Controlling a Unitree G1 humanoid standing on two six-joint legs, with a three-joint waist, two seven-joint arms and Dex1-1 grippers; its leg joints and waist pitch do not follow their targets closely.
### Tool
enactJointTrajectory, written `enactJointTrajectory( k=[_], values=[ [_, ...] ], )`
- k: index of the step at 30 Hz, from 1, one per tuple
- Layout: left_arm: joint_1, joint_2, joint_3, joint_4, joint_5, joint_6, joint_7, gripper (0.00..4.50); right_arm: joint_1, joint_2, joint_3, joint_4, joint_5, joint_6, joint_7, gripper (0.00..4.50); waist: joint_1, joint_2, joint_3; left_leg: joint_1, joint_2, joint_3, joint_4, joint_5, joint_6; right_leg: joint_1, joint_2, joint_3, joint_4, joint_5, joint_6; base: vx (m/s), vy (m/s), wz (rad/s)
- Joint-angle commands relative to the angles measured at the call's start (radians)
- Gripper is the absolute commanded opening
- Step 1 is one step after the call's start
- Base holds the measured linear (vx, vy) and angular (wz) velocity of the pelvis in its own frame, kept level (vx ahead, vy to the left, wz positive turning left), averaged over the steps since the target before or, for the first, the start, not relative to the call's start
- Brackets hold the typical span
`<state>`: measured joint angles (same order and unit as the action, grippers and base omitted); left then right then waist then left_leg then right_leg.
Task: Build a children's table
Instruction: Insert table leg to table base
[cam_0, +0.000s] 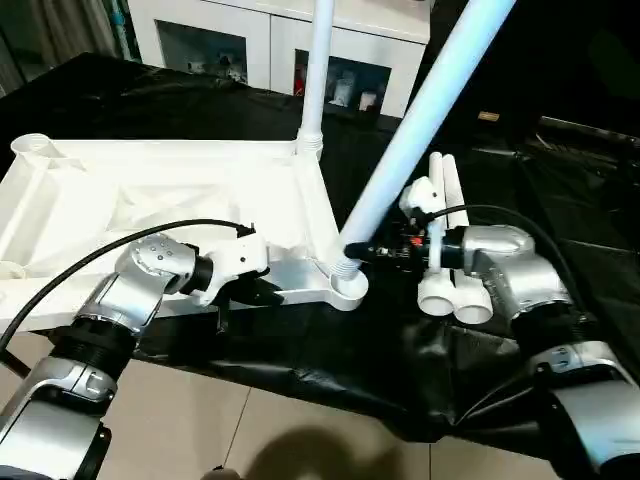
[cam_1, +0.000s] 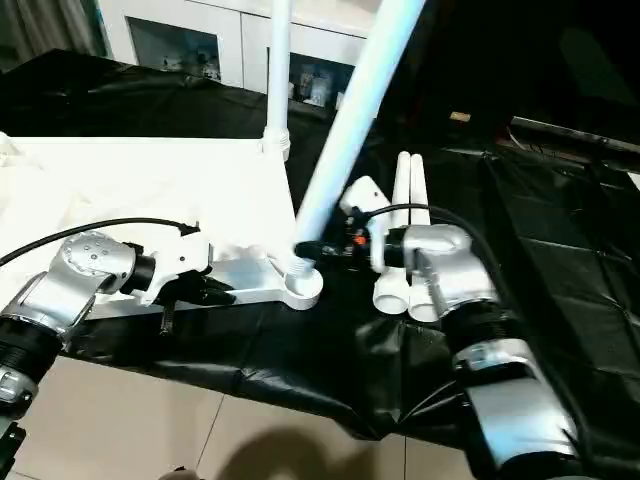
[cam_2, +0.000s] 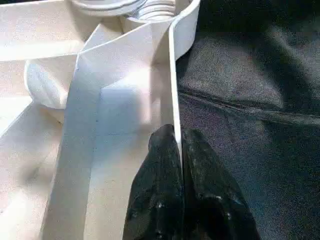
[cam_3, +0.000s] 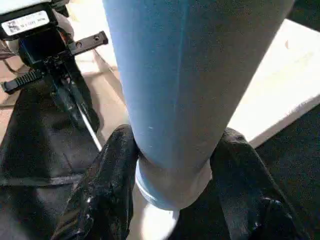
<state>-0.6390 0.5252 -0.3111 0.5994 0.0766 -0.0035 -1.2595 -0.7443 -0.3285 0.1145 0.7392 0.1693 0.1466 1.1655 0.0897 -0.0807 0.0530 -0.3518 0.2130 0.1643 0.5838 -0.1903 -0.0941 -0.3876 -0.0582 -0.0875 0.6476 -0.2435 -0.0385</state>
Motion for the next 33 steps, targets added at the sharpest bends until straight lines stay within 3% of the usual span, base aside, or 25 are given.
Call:
enactJointTrajectory(
  k=[1, 6, 15, 22, 33],
  values=[
    [-0.028, -0.011, -0.003, -0.008, 0.008, -0.038, 0.0, 0.0, 0.016, -0.028, -0.002, -0.042, 0.017, 0.032, 0.039, 1.84, 0.0, 0.014, -0.071, 0.002, 0.027, 0.004, -0.047, 0.016, 0.077, 0.069, -0.081, 0.065, -0.05, 0.228, -0.256, 0.0, 0.0, 0.0],
    [-0.034, -0.009, -0.009, 0.0, 0.007, -0.046, 0.003, 0.0, 0.026, -0.058, 0.037, -0.078, 0.001, 0.067, 0.11, 1.84, 0.001, 0.013, -0.072, 0.002, 0.029, 0.004, -0.045, 0.014, 0.087, 0.068, -0.082, 0.063, -0.05, 0.223, -0.258, 0.0, 0.0, 0.0],
    [-0.031, -0.006, -0.008, 0.004, 0.008, -0.055, -0.003, 0.0, 0.012, -0.042, 0.069, -0.045, -0.048, 0.047, 0.081, 1.84, 0.001, 0.01, -0.072, 0.002, 0.028, 0.004, -0.045, 0.017, 0.078, 0.067, -0.084, 0.063, -0.05, 0.205, -0.258, 0.0, 0.0, 0.0],
    [-0.03, -0.006, -0.008, 0.004, 0.009, -0.054, -0.005, 0.0, 0.001, -0.014, 0.093, 0.005, -0.07, 0.029, 0.044, 1.84, -0.003, 0.012, -0.067, 0.003, 0.031, 0.004, -0.051, -0.035, 0.048, 0.063, -0.087, 0.064, -0.058, 0.111, -0.245, 0.0, 0.0, 0.0],
    [-0.03, -0.008, -0.011, 0.006, 0.01, -0.053, -0.008, 0.0, 0.046, 0.0, 0.127, 0.044, -0.099, 0.023, 0.057, 1.84, -0.003, 0.013, -0.069, 0.005, 0.031, 0.004, -0.051, -0.033, 0.043, 0.063, -0.086, 0.065, -0.057, 0.134, -0.246, 0.0, 0.0, 0.0]
  ],
)
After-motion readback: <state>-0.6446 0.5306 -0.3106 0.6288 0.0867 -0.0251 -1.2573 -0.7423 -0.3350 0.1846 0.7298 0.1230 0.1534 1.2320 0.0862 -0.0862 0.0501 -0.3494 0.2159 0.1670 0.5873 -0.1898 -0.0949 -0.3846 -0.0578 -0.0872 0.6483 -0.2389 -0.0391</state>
